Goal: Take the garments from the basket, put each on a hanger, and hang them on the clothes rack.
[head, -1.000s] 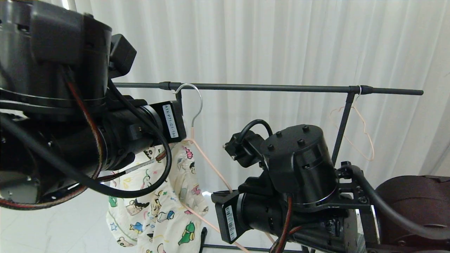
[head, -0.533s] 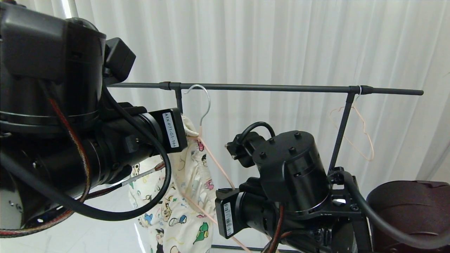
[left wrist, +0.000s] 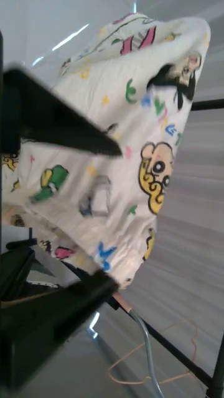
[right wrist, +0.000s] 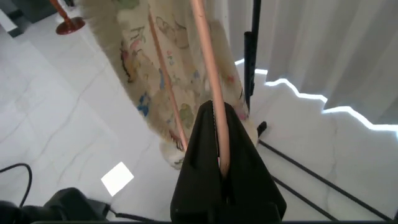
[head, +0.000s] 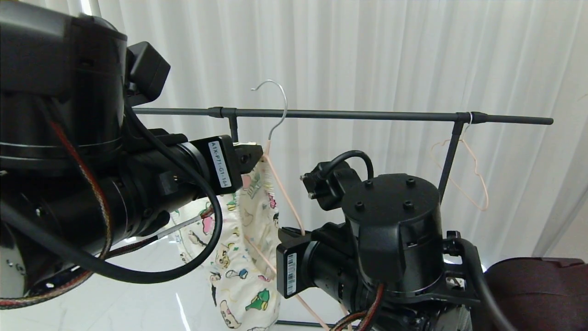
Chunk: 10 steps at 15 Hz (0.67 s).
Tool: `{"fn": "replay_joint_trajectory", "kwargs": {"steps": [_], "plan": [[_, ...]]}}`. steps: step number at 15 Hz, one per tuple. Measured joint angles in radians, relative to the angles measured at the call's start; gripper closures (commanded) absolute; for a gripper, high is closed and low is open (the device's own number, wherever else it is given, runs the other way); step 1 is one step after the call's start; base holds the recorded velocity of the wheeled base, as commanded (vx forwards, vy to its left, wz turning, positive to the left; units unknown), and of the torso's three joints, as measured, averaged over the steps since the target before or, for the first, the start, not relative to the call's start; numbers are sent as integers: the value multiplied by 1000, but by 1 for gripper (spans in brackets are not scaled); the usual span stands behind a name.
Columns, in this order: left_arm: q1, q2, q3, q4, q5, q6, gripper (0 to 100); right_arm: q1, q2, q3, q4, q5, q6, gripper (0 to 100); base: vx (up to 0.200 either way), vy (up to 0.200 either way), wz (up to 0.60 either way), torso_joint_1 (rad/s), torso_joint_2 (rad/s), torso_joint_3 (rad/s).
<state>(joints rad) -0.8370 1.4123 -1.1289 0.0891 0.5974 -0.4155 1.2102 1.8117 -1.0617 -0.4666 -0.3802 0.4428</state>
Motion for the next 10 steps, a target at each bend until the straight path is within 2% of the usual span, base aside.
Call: {"fn": "replay_joint_trajectory", "kwargs": {"steps": [3, 6, 8, 10], "plan": [[-3, -16, 3, 0, 6, 16, 0, -5, 0, 51, -81, -9, -19, 100, 0, 0, 0, 0, 0, 0], [-6, -62, 56, -1, 2, 127, 0, -23, -1, 69, -126, -9, -40, 100, 0, 0, 0, 0, 0, 0], [-7, -125, 140, -2, -12, 227, 0, -41, -7, 87, -148, -14, -53, 100, 0, 0, 0, 0, 0, 0], [-7, -209, 222, -4, -49, 276, 0, -57, -27, 127, -166, -15, -76, 100, 0, 0, 0, 0, 0, 0]]}}
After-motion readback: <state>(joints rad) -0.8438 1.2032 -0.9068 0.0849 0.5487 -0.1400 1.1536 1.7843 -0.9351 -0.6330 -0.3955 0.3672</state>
